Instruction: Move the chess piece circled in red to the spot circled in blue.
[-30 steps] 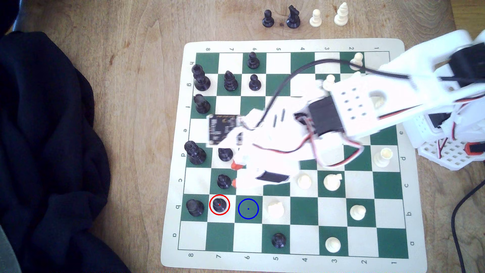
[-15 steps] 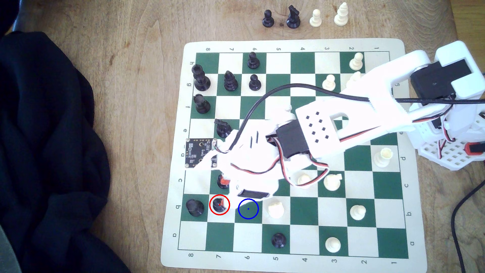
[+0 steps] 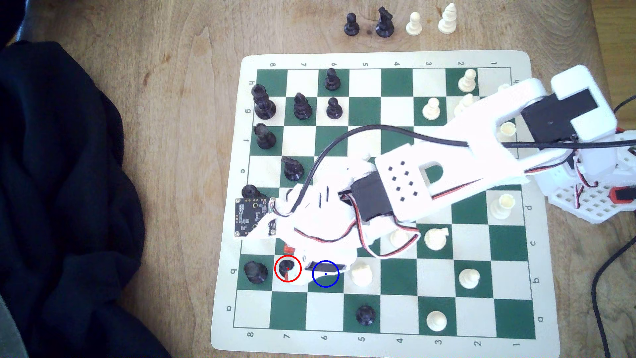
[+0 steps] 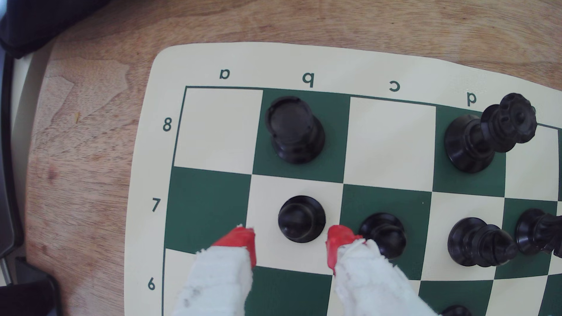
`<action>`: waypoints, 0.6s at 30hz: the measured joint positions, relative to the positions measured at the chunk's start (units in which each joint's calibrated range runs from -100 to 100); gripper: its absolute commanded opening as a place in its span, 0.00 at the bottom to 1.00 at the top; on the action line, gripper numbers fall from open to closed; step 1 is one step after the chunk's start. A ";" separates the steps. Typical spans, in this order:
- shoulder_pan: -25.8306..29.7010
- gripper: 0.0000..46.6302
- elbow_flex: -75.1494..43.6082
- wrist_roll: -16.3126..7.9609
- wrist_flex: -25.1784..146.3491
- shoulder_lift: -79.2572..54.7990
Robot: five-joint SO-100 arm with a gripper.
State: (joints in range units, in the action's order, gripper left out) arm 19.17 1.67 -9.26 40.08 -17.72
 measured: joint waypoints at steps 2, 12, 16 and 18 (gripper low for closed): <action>0.00 0.28 0.00 0.05 -0.48 -0.08; 0.00 0.26 -3.25 0.10 -1.75 -3.69; 0.00 0.18 -3.25 0.10 -1.75 -3.77; 0.00 0.16 -3.25 0.10 -1.75 -3.77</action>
State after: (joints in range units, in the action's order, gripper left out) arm 19.17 -1.58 -9.16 38.33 -21.49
